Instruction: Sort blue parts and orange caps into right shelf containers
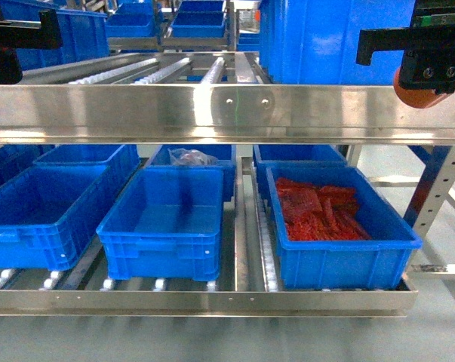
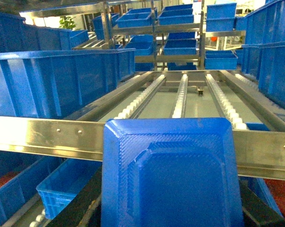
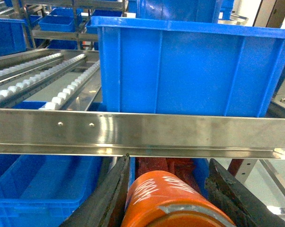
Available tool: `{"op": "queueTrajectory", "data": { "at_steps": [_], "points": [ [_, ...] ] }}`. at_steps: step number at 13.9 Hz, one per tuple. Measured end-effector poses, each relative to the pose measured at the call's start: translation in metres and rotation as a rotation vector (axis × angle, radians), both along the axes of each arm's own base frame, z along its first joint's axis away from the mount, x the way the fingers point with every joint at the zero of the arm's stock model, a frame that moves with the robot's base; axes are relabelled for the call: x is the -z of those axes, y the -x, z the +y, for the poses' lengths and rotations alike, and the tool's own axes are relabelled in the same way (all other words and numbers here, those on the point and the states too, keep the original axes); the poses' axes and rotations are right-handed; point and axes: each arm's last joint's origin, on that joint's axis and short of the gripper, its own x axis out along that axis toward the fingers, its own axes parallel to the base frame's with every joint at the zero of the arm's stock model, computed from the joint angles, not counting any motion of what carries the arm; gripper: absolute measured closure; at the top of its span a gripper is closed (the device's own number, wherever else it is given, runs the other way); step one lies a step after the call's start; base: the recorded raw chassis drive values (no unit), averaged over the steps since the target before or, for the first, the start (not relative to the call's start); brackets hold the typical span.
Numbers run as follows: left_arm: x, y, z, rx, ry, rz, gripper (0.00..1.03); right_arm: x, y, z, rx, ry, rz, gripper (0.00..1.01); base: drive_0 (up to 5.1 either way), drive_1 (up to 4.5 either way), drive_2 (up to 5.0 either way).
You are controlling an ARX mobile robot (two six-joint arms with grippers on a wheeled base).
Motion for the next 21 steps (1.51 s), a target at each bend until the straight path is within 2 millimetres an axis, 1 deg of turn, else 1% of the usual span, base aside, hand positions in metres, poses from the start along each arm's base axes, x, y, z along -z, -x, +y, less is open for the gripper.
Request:
{"op": "queueTrajectory", "data": {
  "at_steps": [21],
  "points": [
    [-0.0002, 0.0001, 0.0000, 0.000, 0.001, -0.002, 0.59, -0.0004, 0.0000, -0.0001, 0.003, -0.001, -0.003, 0.57, -4.9, 2.50, 2.5]
  ]
}}
